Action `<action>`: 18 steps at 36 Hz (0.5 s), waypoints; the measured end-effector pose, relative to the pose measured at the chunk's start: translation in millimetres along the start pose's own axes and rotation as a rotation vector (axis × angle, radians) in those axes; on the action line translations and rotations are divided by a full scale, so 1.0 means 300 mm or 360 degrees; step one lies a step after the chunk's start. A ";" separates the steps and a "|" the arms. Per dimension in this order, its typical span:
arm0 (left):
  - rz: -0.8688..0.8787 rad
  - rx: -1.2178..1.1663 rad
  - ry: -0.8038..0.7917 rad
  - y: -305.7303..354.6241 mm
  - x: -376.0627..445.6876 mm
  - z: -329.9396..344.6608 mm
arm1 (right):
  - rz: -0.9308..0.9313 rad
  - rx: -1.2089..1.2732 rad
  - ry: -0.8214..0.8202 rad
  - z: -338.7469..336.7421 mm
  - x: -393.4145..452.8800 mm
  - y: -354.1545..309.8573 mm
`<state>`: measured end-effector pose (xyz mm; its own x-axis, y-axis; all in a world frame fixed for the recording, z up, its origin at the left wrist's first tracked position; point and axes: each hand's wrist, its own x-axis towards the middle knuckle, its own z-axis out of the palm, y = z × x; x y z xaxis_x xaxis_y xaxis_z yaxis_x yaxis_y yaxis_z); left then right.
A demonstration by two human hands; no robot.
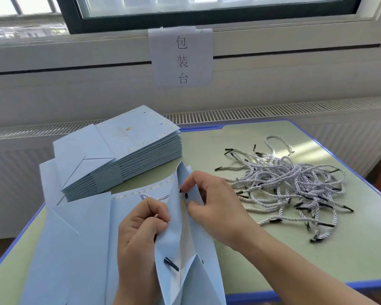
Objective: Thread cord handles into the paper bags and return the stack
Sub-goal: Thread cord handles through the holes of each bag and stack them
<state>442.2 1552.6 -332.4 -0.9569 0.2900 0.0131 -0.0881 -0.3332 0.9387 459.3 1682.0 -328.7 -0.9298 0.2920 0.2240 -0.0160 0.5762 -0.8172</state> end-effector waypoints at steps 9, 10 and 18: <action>0.0210 0.0291 0.0015 -0.027 0.002 0.007 | -0.0104 -0.0280 0.0159 0.003 0.014 0.019; 0.0262 0.0341 0.0014 -0.031 0.002 0.011 | -0.0089 -0.0265 0.0206 0.008 0.010 0.033; 0.0310 0.0477 -0.0015 -0.064 0.010 0.008 | -0.0912 -0.0851 0.0603 0.000 -0.005 0.064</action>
<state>441.7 1562.0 -349.5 -0.9451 0.2555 0.2036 0.1820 -0.1056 0.9776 460.3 1692.6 -344.8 -0.6447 0.0270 0.7640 -0.1810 0.9656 -0.1868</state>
